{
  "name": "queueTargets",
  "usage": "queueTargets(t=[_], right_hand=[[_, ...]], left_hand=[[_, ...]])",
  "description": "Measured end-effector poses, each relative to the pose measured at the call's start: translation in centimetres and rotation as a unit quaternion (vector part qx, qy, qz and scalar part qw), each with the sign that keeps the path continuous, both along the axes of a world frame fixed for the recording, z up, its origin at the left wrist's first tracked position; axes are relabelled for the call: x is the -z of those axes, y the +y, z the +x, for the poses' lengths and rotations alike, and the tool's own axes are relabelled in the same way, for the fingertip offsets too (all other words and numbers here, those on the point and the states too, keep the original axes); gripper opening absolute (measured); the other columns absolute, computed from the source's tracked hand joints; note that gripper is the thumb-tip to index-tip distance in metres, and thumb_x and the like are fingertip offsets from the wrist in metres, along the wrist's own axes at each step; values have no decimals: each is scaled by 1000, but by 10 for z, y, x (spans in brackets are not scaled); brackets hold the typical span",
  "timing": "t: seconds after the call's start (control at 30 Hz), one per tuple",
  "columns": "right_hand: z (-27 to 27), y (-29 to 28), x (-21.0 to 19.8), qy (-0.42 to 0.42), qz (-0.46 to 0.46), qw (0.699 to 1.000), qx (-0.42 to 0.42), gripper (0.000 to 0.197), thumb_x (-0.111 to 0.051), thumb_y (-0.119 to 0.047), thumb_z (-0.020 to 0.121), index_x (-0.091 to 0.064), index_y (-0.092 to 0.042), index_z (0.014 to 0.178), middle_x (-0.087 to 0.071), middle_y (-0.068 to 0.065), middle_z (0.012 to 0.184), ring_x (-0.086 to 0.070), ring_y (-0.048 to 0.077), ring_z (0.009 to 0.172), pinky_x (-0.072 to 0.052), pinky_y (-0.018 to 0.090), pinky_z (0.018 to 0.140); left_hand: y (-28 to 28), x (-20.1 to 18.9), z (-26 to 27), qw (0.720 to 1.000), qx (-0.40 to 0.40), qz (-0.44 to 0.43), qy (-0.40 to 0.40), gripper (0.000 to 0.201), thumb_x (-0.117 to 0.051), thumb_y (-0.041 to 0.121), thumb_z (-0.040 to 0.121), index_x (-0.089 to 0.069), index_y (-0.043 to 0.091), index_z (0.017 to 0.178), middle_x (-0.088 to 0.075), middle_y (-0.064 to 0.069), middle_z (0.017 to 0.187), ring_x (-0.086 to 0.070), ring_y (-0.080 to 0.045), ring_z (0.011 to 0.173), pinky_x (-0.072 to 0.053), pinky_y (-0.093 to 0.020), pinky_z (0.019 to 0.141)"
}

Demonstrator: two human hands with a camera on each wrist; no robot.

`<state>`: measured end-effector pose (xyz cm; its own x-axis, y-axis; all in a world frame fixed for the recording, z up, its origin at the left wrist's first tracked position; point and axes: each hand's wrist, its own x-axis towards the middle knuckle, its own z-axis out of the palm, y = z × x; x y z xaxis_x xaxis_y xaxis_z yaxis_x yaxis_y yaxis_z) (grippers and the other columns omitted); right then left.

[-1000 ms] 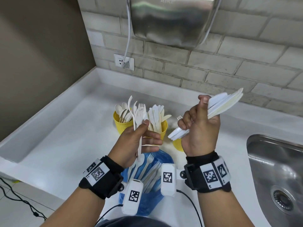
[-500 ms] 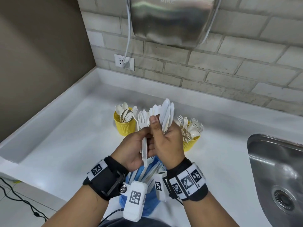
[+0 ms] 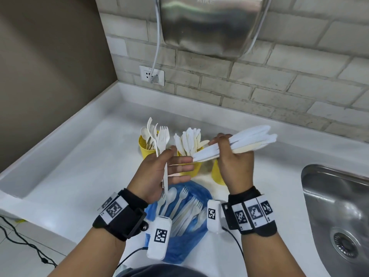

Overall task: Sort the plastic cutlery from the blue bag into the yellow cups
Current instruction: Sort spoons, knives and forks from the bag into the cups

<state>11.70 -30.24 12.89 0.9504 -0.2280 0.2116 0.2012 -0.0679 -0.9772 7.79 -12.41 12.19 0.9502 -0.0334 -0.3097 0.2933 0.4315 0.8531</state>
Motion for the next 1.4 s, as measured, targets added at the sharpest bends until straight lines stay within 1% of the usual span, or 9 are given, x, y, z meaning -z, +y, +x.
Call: queueTargets(t=[0.1, 0.17, 0.23, 0.5, 0.63, 0.8, 1.07, 1.27, 1.4], right_hand=[[8, -11, 1, 2, 23, 999, 49, 22, -64, -13, 91, -73, -13, 71, -77, -2, 78, -73, 12, 81, -51, 20, 74], [12, -15, 1, 3, 18, 997, 72, 20, -66, -13, 92, -74, -9, 73, -77, -3, 78, -73, 7, 79, -49, 14, 71], [16, -16, 3, 6, -7, 997, 80, 20, -69, -15, 93, -75, -6, 76, -77, -3, 77, -72, 1, 74, -47, 9, 66], [35, 12, 24, -59, -207, 974, 67, 48, -73, -29, 90, -52, -18, 48, -62, -10, 49, -63, 5, 47, -43, 17, 45], [44, 29, 30, -40, -300, 953, 32, 50, -67, -39, 90, -45, -22, 48, -59, -5, 50, -59, 14, 47, -41, 21, 48], [49, 42, 34, 28, -364, 931, -16, 45, -64, -43, 94, -68, -3, 74, -70, 20, 75, -67, 37, 72, -48, 32, 64], [48, 42, 31, 80, -466, 880, -53, 59, -61, -65, 87, -54, -20, 124, -71, 11, 106, -68, 35, 98, -55, 38, 78], [36, 39, 4, -60, -266, 959, -76, 18, -65, -37, 90, -68, -24, 102, -59, -7, 70, -57, 13, 64, -50, 34, 67], [18, 37, -21, -38, -68, 978, -192, 15, -58, -23, 88, -73, -25, 91, -66, -17, 77, -59, -1, 65, -42, 16, 65]], left_hand=[[6, 2, 0, 998, -19, 63, -11, 23, -55, 34, 103, -62, 17, 89, -62, -8, 75, -54, -19, 53, -48, -27, 44], [9, 6, 2, 995, -20, 90, -21, 36, -56, 38, 102, -51, 23, 69, -36, -4, 65, -28, -14, 49, -28, -21, 40], [11, 8, 3, 995, -21, 96, -30, 44, -58, 39, 101, -29, 22, 72, -16, -7, 70, -13, -17, 55, -18, -21, 42], [9, 3, -2, 993, -2, 107, -49, 42, -58, 43, 99, -35, 23, 70, -14, -9, 72, -9, -20, 57, -10, -27, 47], [8, -1, -4, 992, 0, 117, -57, 44, -56, 44, 100, -34, 21, 70, -14, -11, 71, -9, -22, 58, -10, -30, 48], [8, -1, -5, 990, 20, 117, -82, 53, -55, 50, 98, -28, 10, 75, -14, -13, 72, -9, -23, 57, -11, -30, 48], [12, 0, -5, 989, 60, 57, -124, 33, -49, 44, 97, -52, 12, 95, -26, -5, 62, -16, -14, 45, -10, -28, 46], [12, 0, -4, 984, 101, 36, -143, 32, -51, 40, 95, -59, 9, 97, -28, -3, 60, -17, -11, 42, -10, -24, 44], [10, 0, -3, 983, 120, 18, -139, 36, -55, 45, 87, -63, 11, 95, -31, 0, 57, -19, -9, 39, -11, -20, 42]])
